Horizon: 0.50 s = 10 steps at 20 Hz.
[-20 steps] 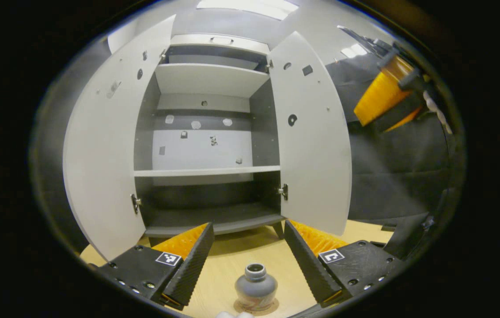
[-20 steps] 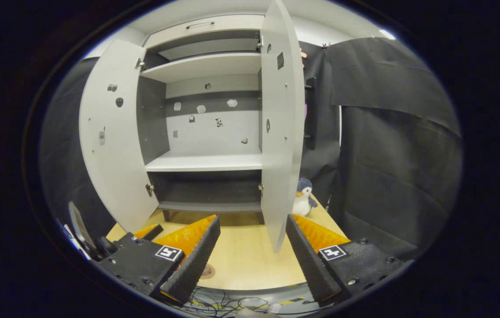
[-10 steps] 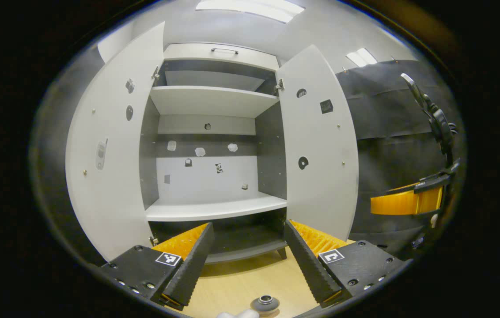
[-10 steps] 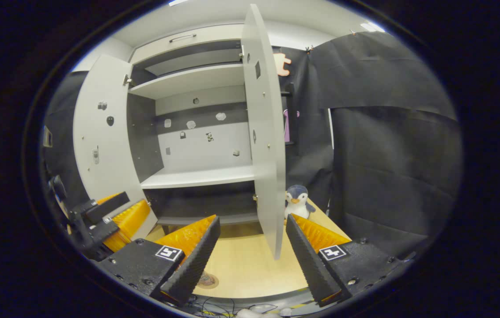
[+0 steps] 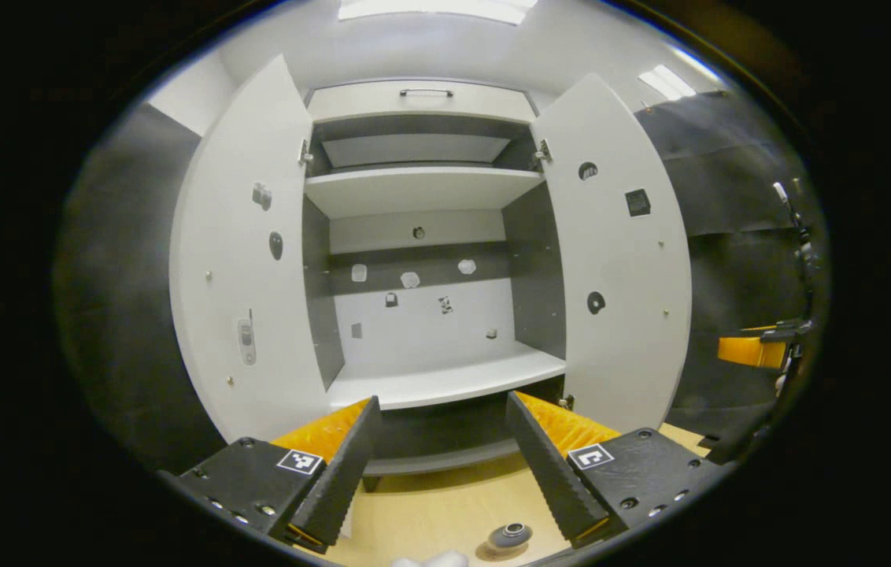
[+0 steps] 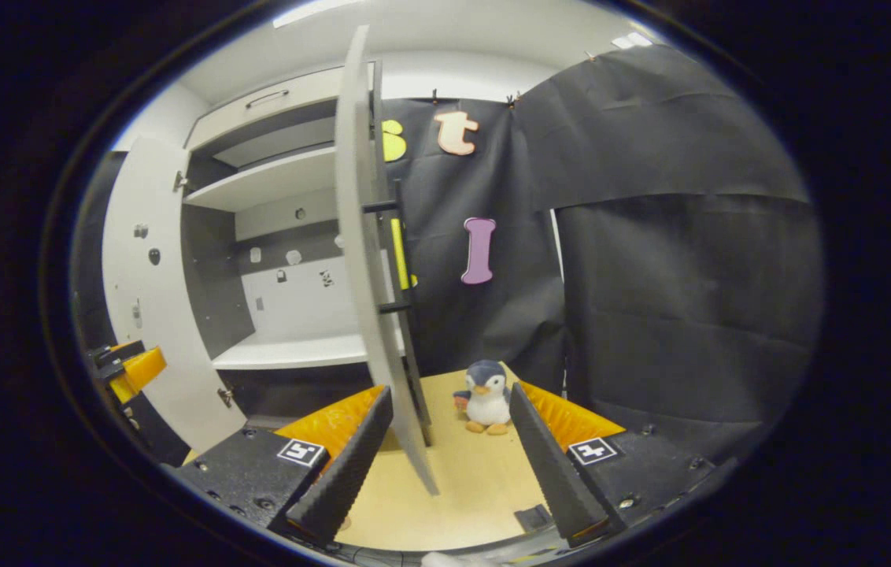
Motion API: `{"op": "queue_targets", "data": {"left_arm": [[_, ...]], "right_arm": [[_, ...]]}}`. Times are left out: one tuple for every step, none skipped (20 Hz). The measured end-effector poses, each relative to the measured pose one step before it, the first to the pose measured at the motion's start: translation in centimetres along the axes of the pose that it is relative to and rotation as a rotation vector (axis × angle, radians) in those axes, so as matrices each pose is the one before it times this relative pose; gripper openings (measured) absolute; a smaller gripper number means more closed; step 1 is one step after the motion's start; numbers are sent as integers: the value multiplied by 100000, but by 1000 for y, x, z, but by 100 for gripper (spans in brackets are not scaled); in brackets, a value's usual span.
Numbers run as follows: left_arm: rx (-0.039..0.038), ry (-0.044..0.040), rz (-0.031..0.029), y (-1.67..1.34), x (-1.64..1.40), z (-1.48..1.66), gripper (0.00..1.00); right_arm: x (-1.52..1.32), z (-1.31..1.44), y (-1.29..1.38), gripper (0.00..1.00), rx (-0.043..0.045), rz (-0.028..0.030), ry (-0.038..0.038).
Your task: Grasp the bottle in the cabinet with the left hand and place it on the coaster, then close the right door with the right hand and the left door with the left hand.
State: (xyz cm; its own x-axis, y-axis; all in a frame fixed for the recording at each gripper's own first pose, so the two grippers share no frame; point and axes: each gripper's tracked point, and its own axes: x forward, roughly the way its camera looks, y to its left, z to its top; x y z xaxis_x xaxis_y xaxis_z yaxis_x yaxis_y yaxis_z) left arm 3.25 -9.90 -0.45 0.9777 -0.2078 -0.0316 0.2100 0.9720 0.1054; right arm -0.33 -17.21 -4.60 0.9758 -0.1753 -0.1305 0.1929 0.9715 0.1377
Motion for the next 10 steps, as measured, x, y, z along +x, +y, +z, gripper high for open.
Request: {"op": "queue_targets", "data": {"left_arm": [[-419, 587, 3424, 115, -95, 203, 97], [-629, 200, 2785, 49, -242, 348, 97], [-659, 222, 2481, -200, -102, 332, 97], [-474, 195, 2401, -175, -71, 320, 97], [-593, 24, 2515, -148, -129, 278, 97], [-497, -139, 2217, -183, -145, 337, 97], [-488, -175, 2733, -78, -239, 281, 97], [-60, 152, 2459, -162, -402, 186, 97], [132, -378, 2736, -69, -457, 216, 98], [16, -314, 2444, 0, -472, 216, 97]], "right_arm": [[656, 875, -1206, 98, 551, 130, -1037], [916, 1072, -1195, 98, 412, -251, -1028], [1034, 972, -1237, 98, 28, 339, -825], [932, 947, -1036, 98, -265, 670, -1168], [958, 1088, -924, 98, -683, 500, -1421], [1085, 951, -969, 97, -1025, 935, -1079], [1106, 850, -546, 98, -609, 1743, -699], [1000, 760, -414, 98, -341, 1730, -855], [1065, 645, -294, 98, -291, 2082, -26], [905, 550, -56, 98, 35, 2384, -530]]}}
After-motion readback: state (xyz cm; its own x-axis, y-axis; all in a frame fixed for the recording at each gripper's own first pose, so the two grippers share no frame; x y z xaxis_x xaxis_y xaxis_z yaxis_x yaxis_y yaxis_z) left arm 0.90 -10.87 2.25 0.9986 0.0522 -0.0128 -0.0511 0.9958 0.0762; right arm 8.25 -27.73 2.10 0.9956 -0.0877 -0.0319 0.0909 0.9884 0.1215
